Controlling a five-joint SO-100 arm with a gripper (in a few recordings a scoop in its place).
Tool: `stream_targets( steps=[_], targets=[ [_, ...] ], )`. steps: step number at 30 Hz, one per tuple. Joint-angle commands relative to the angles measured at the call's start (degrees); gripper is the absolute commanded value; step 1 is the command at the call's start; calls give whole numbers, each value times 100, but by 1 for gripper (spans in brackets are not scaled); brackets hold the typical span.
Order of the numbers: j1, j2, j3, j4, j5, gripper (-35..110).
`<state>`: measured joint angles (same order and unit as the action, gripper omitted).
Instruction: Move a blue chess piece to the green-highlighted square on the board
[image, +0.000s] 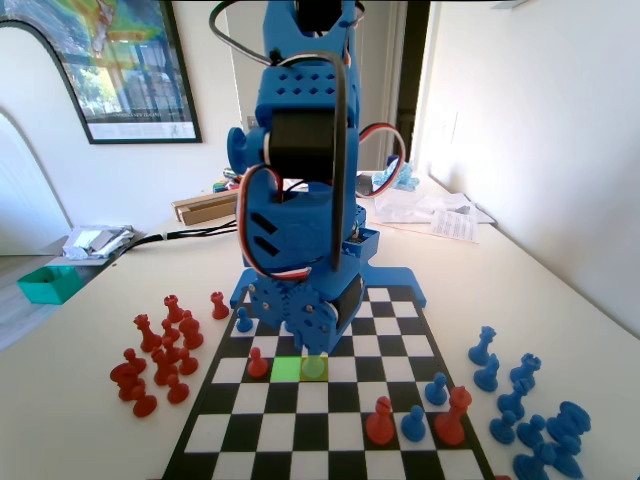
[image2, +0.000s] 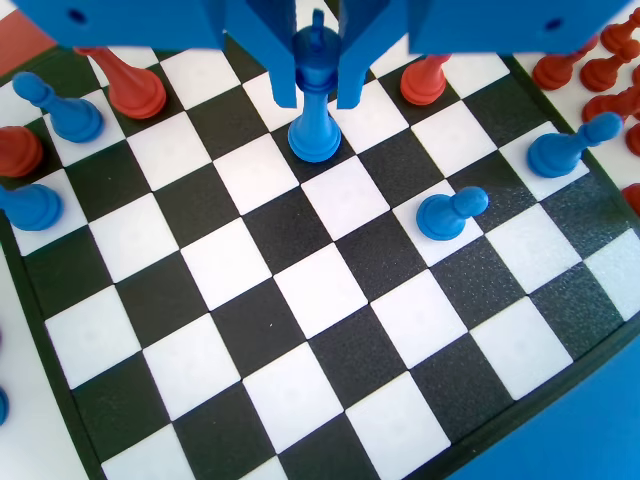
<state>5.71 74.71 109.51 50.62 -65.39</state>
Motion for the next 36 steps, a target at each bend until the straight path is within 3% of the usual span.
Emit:
stream_targets(
  steps=[1, 15, 36],
  targets=[
    [176, 396, -185, -35, 26, 1],
    [765, 888, -97, 0, 105, 1],
    [580, 694, 404, -448, -26, 1]
  ],
)
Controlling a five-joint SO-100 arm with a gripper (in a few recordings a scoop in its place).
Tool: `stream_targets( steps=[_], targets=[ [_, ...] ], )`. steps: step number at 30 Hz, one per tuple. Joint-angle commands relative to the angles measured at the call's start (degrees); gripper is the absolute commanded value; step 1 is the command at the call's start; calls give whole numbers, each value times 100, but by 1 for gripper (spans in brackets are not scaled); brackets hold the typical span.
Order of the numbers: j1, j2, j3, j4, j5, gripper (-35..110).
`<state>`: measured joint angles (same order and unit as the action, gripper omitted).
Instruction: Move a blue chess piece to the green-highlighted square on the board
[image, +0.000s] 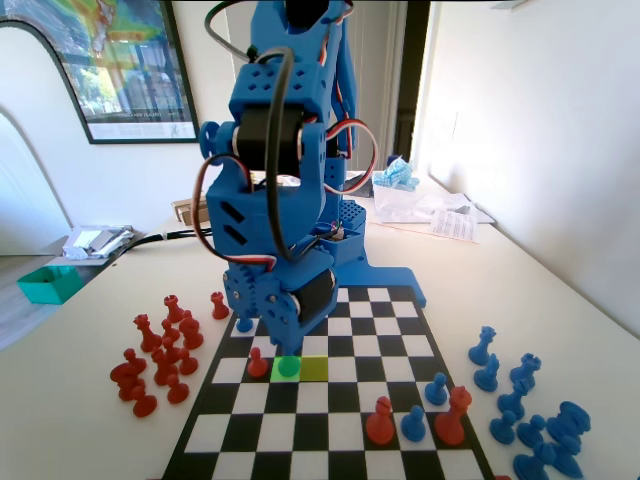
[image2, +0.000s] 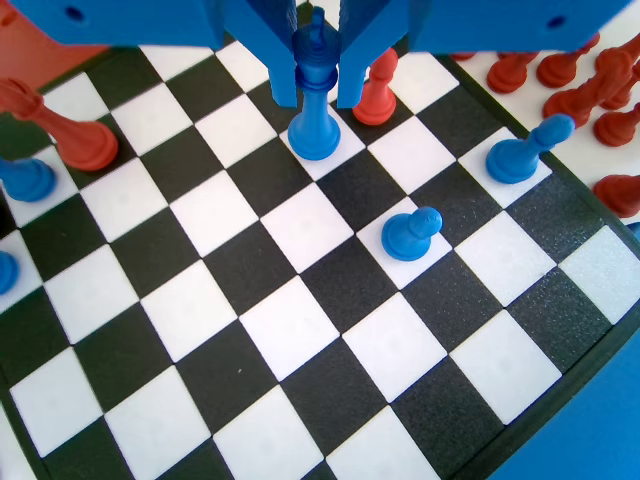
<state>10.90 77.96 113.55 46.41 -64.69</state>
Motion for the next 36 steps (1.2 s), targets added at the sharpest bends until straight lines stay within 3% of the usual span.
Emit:
stream_targets(
  steps=[1, 19, 26, 36],
  targets=[
    [53, 369, 0, -26, -97, 1],
    [123, 404, -334, 255, -176, 14],
    [88, 756, -967, 1037, -229, 14],
    [62, 2294, -1925, 2918, -756, 14]
  ],
)
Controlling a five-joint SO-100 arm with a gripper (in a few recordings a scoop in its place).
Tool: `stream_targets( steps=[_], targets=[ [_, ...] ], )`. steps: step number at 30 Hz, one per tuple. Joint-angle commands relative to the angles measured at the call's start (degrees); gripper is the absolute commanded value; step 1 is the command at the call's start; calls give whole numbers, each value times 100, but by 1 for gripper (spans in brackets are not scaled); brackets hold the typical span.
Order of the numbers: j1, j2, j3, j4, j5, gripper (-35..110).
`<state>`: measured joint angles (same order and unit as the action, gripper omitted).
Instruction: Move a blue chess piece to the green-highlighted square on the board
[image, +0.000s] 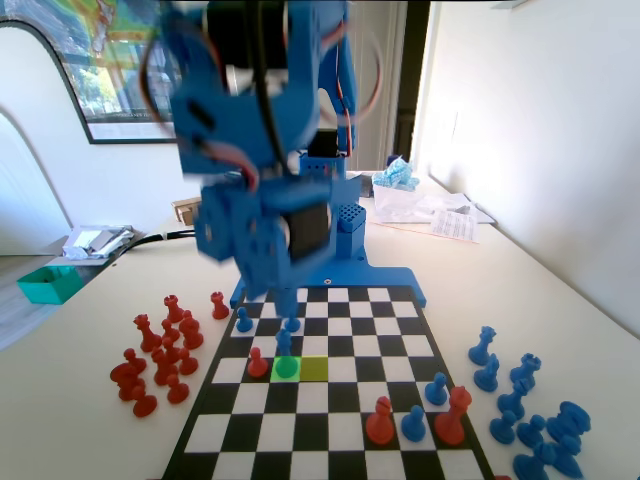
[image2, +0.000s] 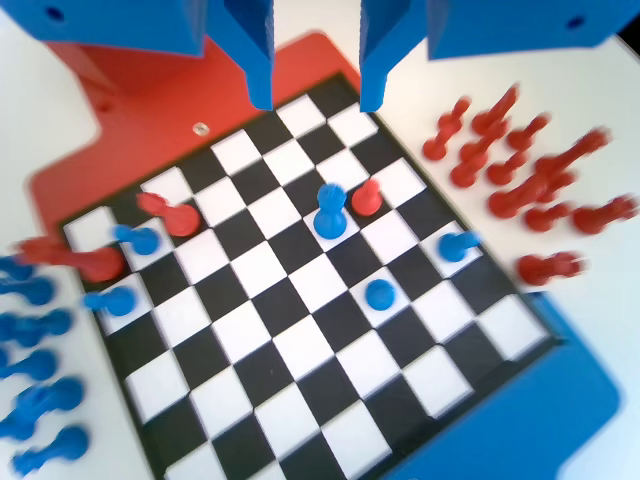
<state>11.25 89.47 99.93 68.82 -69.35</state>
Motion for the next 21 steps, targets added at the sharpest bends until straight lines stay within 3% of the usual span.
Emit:
stream_targets(
  steps=[1, 13, 21],
  targets=[
    [9, 1371, -633, 932, -457, 13],
    [-211, 3779, -1433, 3718, -2197, 3],
    [-439, 5687, -79, 3727, -2900, 1]
  ],
)
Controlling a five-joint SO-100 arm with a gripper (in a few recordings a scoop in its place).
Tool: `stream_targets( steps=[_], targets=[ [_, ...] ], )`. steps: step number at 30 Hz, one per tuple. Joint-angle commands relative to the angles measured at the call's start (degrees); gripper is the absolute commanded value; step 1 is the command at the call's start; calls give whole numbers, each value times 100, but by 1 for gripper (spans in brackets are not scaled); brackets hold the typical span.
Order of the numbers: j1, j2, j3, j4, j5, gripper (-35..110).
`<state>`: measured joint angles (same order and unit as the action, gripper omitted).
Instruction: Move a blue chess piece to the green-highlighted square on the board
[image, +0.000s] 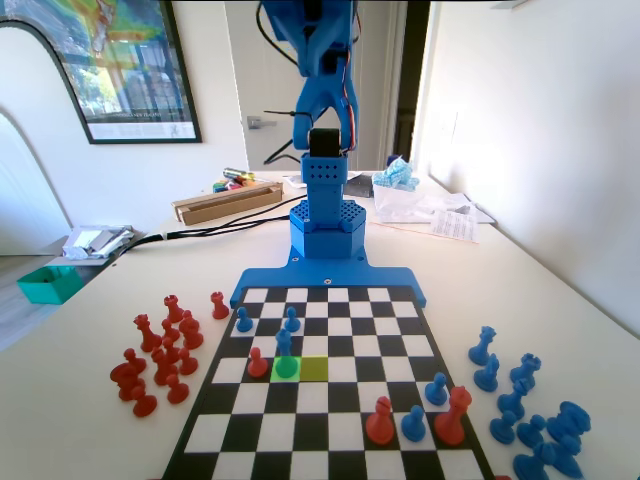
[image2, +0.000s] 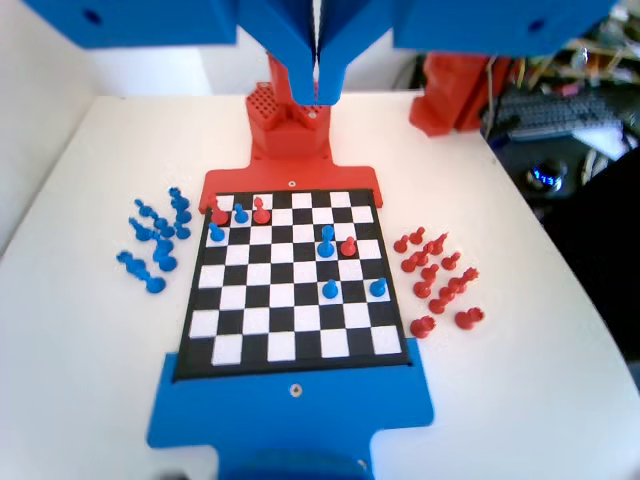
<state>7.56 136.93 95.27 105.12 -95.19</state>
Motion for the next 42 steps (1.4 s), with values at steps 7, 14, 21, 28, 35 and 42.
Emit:
stream_targets(
  steps=[7, 14, 21, 28, 35, 42],
  targets=[
    [-527, 2215, 1582, -202, -439, 1],
    [-905, 3173, 2672, -1116, -413, 1],
    [-791, 3595, 2979, -1468, -448, 1],
    [-562, 3806, 2988, -1521, -422, 2],
    [-571, 3806, 2979, -1503, -413, 5],
    [-571, 3806, 2979, -1503, -413, 5]
  ],
)
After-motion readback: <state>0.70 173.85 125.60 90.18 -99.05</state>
